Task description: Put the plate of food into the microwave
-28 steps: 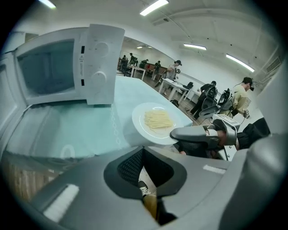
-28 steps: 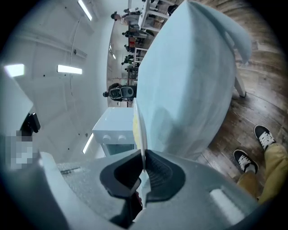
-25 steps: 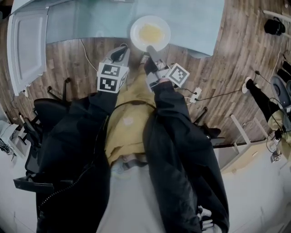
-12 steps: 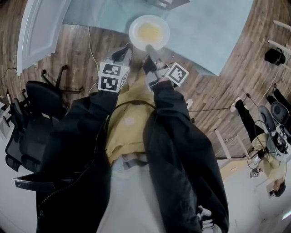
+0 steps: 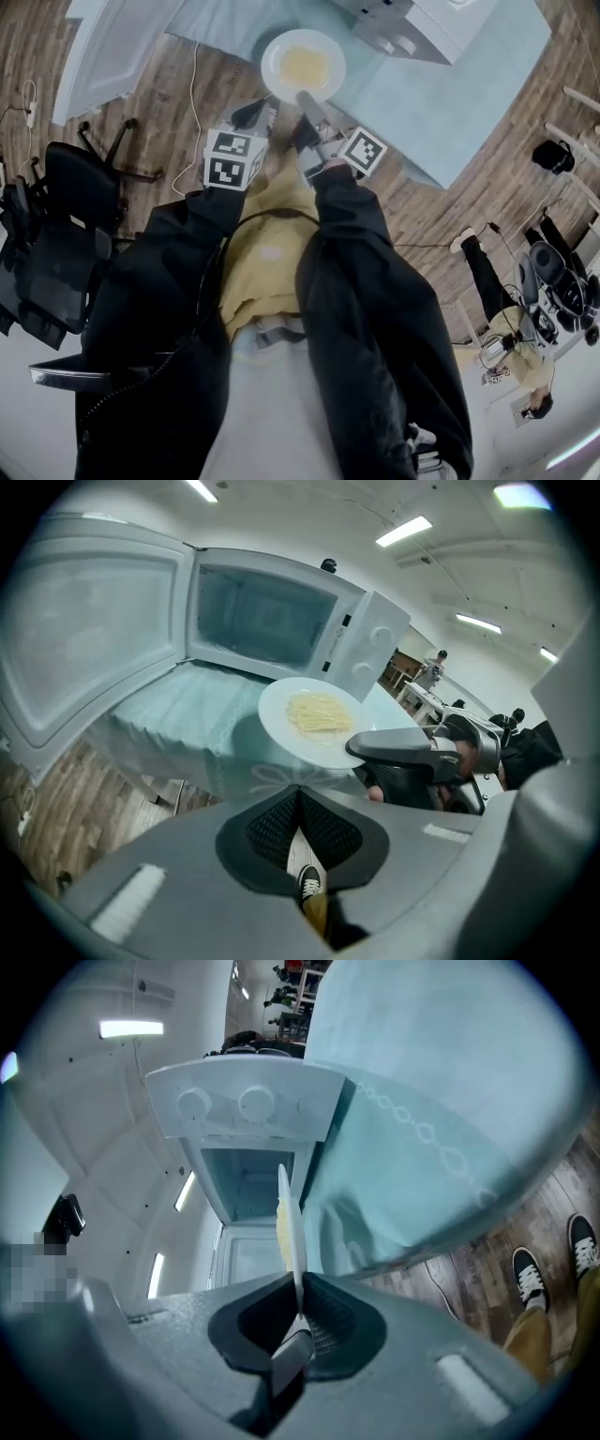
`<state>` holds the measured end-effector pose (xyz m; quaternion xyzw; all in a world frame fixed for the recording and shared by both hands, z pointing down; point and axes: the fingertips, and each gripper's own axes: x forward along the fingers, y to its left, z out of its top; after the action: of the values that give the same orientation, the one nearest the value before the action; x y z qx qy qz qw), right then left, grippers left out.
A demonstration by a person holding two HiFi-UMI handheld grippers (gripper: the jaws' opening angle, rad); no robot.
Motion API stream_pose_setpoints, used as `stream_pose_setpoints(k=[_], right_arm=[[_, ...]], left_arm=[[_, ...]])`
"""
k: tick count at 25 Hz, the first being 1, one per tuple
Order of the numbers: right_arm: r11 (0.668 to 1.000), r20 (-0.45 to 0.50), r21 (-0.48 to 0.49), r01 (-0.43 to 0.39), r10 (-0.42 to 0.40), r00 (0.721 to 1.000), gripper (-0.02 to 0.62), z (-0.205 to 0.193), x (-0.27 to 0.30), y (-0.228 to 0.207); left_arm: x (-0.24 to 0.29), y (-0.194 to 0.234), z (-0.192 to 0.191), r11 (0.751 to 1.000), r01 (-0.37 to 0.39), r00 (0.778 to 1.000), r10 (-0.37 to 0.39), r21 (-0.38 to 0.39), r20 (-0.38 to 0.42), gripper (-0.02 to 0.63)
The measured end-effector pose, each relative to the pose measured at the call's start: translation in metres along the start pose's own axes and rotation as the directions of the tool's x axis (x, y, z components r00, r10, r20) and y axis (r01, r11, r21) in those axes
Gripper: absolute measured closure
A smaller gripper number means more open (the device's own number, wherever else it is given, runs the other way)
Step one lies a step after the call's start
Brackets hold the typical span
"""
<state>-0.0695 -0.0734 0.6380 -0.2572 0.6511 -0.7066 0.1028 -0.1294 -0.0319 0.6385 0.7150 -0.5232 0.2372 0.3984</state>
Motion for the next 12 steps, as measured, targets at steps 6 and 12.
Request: stream_pose_setpoints(k=[6,12], right_arm=[[1.0,-0.045,-0.009,-0.006,0.005,0.999,0.584,-0.004,0.037,0.014],[0.999,-0.075,-0.035,-0.021,0.018,0.997,0.584,0.008,0.078,0.029]], left_arm=[[-0.007,0.032,0.006,0.998,-0.031,0.999,0.032,-0.063,0.019,0.611],[-0.005,0.059,0.029,0.994,-0.046,0.998,0.05,-0.101,0.042,0.611]])
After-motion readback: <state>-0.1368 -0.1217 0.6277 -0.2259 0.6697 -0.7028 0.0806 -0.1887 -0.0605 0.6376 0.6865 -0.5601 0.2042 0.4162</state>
